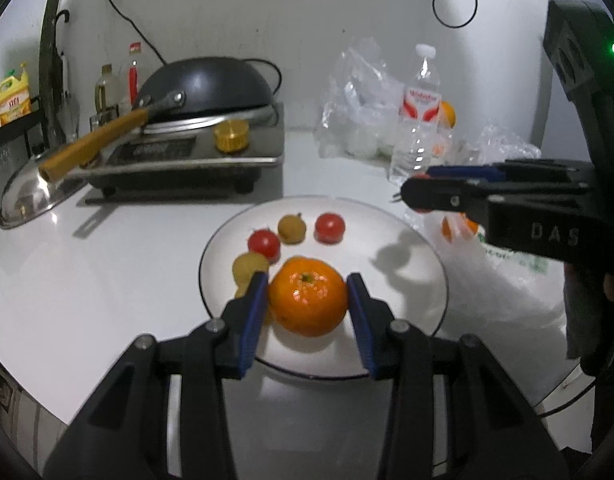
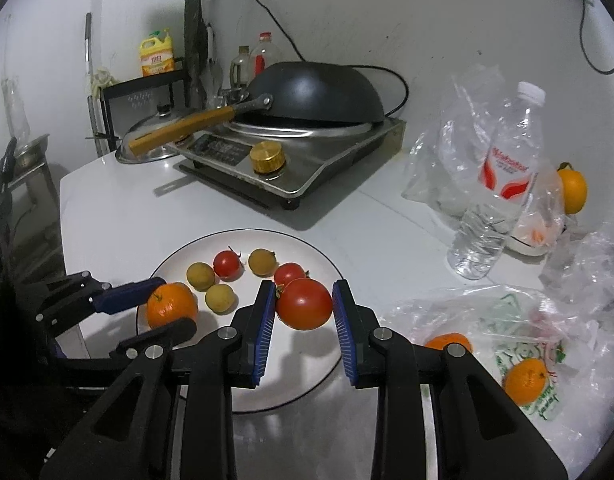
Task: Organize fruits
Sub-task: 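Carry the orange and the red tomato over the white plate, then lower the orange onto the plate and open the left gripper while the right gripper releases the tomato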
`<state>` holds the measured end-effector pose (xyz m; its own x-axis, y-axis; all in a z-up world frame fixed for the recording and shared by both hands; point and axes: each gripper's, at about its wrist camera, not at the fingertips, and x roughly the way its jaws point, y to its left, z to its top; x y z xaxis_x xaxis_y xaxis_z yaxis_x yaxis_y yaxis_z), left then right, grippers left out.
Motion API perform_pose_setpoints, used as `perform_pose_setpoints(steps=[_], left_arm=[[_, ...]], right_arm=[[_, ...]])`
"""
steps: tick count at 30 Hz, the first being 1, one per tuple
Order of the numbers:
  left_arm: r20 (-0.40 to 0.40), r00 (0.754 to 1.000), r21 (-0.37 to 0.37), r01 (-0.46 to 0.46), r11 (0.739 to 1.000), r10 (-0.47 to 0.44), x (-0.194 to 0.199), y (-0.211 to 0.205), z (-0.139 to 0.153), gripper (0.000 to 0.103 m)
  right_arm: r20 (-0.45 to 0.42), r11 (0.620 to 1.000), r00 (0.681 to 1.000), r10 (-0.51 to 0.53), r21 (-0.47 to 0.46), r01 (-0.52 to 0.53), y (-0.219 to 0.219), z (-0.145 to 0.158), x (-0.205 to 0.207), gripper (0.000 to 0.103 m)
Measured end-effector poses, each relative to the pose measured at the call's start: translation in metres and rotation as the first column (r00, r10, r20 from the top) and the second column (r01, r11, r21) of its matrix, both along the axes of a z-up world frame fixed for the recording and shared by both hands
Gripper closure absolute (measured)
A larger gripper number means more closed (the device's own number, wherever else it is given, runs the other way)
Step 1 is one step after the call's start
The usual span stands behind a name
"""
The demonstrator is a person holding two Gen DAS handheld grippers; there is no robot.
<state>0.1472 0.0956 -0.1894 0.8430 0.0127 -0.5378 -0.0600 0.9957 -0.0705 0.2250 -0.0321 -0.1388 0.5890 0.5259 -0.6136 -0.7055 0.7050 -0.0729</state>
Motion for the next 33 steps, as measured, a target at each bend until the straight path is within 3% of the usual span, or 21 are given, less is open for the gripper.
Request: perform_pose_setpoints(steps=[5, 14, 23, 28, 33], left_arm=[[-0.013, 1.000, 0.037, -0.001, 0.999, 0.001, 0.003, -0.001, -0.005, 0.062], [-0.027, 0.999, 0.035, 0.024, 0.999, -0.023, 0.006, -0.001, -0.008, 0.061], [0.004, 1.000, 0.009, 0.000, 1.000, 0.000, 0.002, 0.012, -0.003, 0.054], [0.057, 0.997, -0.045, -0.049, 0.998, 0.052, -0.006, 0.030, 0.006, 0.054], [0.055, 0.996, -0.055, -0.070, 0.996, 0.073, -0.007, 0.038, 0.004, 0.054]], right_arm=[[-0.022, 1.000, 1.000, 0.014, -0.001, -0.014, 0.009, -0.009, 0.007, 0.072], [-0.047, 0.999, 0.998, 0.049, -0.012, -0.049, 0.032, -0.020, 0.014, 0.072], [-0.059, 0.997, 0.996, 0.066, -0.035, -0.068, 0.051, -0.028, 0.016, 0.072], [-0.068, 0.996, 0.996, 0.066, -0.048, -0.070, 0.058, -0.032, 0.015, 0.072], [-0.078, 0.996, 0.995, 0.062, -0.059, -0.067, 0.066, -0.036, 0.018, 0.072]])
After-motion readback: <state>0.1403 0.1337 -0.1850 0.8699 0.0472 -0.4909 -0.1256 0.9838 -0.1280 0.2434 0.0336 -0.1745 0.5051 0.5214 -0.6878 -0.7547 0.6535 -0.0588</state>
